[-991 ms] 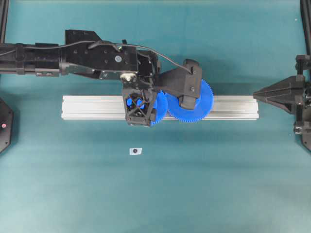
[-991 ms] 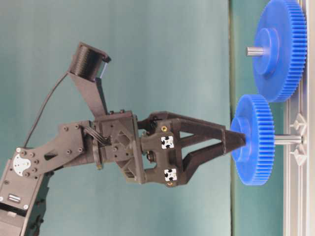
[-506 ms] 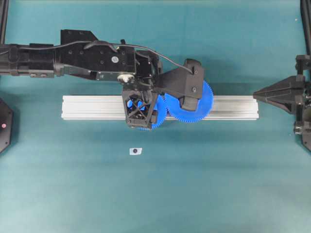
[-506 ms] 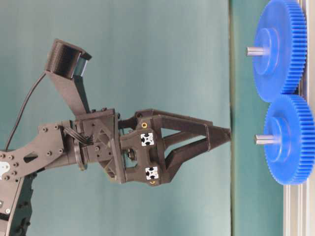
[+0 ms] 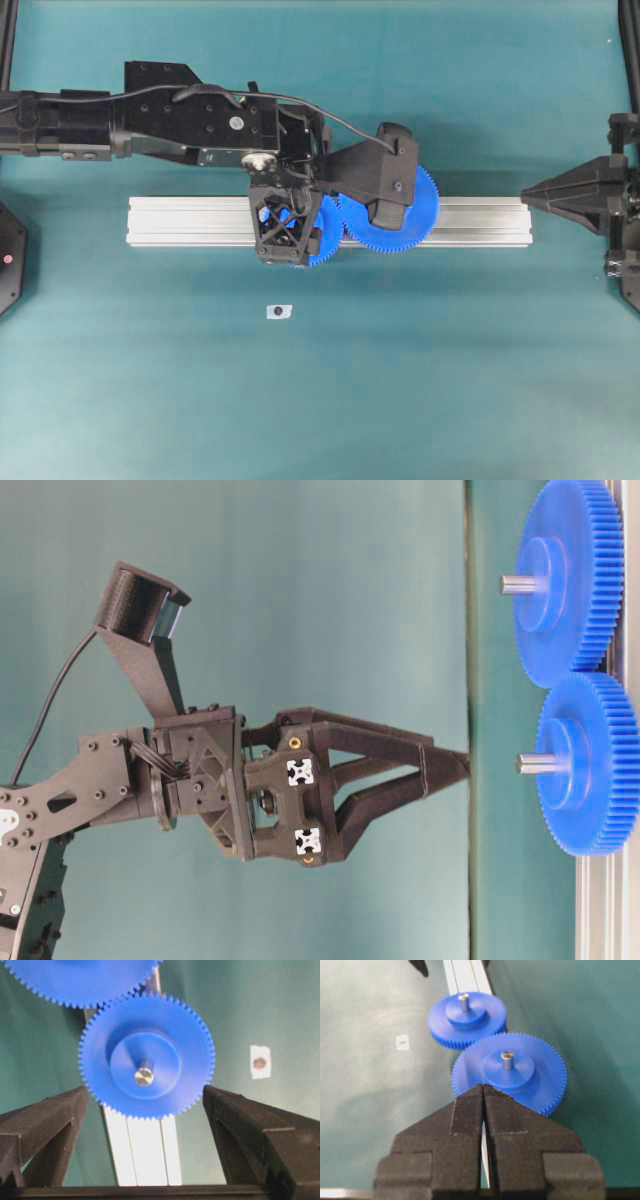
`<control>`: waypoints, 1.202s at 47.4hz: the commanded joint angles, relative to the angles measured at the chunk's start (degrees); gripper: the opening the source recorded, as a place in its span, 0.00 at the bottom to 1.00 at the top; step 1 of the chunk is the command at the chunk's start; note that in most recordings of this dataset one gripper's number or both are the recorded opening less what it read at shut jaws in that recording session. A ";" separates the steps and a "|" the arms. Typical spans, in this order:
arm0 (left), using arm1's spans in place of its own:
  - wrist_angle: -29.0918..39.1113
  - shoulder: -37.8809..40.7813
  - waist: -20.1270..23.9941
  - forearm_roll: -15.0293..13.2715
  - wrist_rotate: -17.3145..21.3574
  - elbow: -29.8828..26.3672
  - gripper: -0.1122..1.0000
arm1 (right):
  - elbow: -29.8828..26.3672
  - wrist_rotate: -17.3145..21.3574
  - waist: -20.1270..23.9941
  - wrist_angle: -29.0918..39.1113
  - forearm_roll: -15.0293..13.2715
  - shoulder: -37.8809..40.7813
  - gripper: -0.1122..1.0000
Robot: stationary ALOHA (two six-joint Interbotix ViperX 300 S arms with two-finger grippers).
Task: Find the location of the shaft and insert the small gear.
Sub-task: 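Open the left gripper and pull back from the seated gear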
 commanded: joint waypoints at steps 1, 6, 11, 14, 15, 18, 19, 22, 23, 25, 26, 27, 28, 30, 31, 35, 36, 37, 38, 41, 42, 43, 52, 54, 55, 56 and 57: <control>0.00 -2.11 -0.18 0.18 -0.09 -1.58 0.93 | -0.53 0.53 -0.09 -0.26 -0.09 0.35 0.09; 0.09 -2.37 -0.18 0.26 0.00 -2.20 0.93 | -0.53 0.53 -0.18 -0.26 -0.09 0.35 0.09; 1.05 -2.37 -0.18 0.26 0.00 -2.99 0.93 | -0.53 0.53 -0.18 -0.26 0.00 0.35 0.09; 2.02 -2.37 -0.18 0.26 0.00 -3.34 0.93 | -0.53 0.53 -0.18 -0.26 -0.09 0.35 0.09; 2.37 -2.37 -0.18 0.26 0.00 -3.43 0.93 | -0.53 0.53 -0.18 -0.26 -0.09 0.35 0.09; 3.25 -2.37 -0.18 0.26 0.00 -3.60 0.93 | -0.53 0.53 -0.18 -0.26 -0.09 0.35 0.09; 3.52 -2.37 -0.18 0.26 0.00 -3.52 0.93 | -0.53 0.53 -0.18 -0.26 -0.09 0.35 0.09; 3.87 -2.46 -0.18 0.26 0.00 -3.60 0.93 | -0.62 0.53 -0.18 -0.26 -0.09 0.35 0.09; 3.96 -2.46 -0.18 0.26 0.00 -3.60 0.93 | -0.62 0.53 -0.18 -0.26 -0.09 0.35 0.09; 3.96 -2.55 -0.18 0.26 0.00 -3.69 0.93 | -0.62 0.53 -0.18 -0.26 -0.09 0.35 0.09; 3.96 -2.55 -0.18 0.26 0.00 -3.78 0.93 | -0.62 0.53 -0.18 -0.26 -0.09 0.35 0.09; 3.96 -2.55 -0.18 0.26 -0.09 -3.78 0.93 | -0.62 0.53 -0.09 -0.26 -0.09 0.35 0.09; 3.96 -2.64 -0.18 0.26 -0.09 -3.87 0.93 | -0.62 0.53 -0.09 -0.26 -0.09 0.35 0.09; 4.04 -2.55 -0.18 0.26 -0.09 -3.96 0.93 | -0.62 0.53 -0.09 -0.26 -0.09 0.35 0.09; 4.04 -2.55 -0.18 0.26 -0.09 -4.04 0.93 | -0.62 0.53 -0.18 -0.26 -0.09 0.35 0.09; 4.04 -2.55 -0.18 0.26 -0.18 -4.39 0.93 | -0.62 0.53 -0.18 -0.26 -0.09 0.35 0.09; 4.04 -2.64 -0.18 0.26 -0.26 -4.39 0.93 | -0.62 0.53 -0.18 -0.26 -0.09 0.35 0.09; 4.04 -2.64 -0.18 0.26 -0.35 -4.48 0.93 | -0.62 0.53 -0.18 -0.26 -0.09 0.35 0.09; 4.04 -2.55 -0.18 0.18 -0.53 -4.48 0.93 | -0.62 0.53 -0.18 -0.26 -0.09 0.35 0.09; 4.13 -2.72 -0.18 0.26 -1.05 -4.57 0.93 | -0.62 0.53 -0.18 -0.26 -0.09 0.35 0.09; 4.22 -2.72 -0.18 0.26 -1.23 -4.57 0.93 | -0.62 0.53 -0.18 -0.26 -0.09 0.35 0.09; 4.22 -2.72 -0.18 0.26 -1.32 -4.57 0.93 | -0.62 0.53 -0.18 -0.26 -0.09 0.35 0.09; 4.48 -3.25 -0.18 0.26 -1.67 -4.57 0.93 | -0.62 0.53 -0.18 -0.26 -0.09 0.35 0.09; 4.57 -3.43 -0.18 0.26 -1.76 -4.57 0.93 | -0.62 0.53 -0.18 -0.26 -0.09 0.35 0.09; 4.48 -3.52 -0.18 0.26 -1.76 -4.48 0.93 | -0.62 0.53 -0.18 -0.26 -0.09 0.35 0.09; 4.57 -3.60 -0.18 0.26 -1.76 -4.48 0.93 | -0.62 0.53 -0.18 -0.26 0.00 0.35 0.09; 4.48 -3.69 -0.18 0.26 -1.85 -4.57 0.93 | -0.62 0.53 -0.18 -0.26 0.00 0.35 0.09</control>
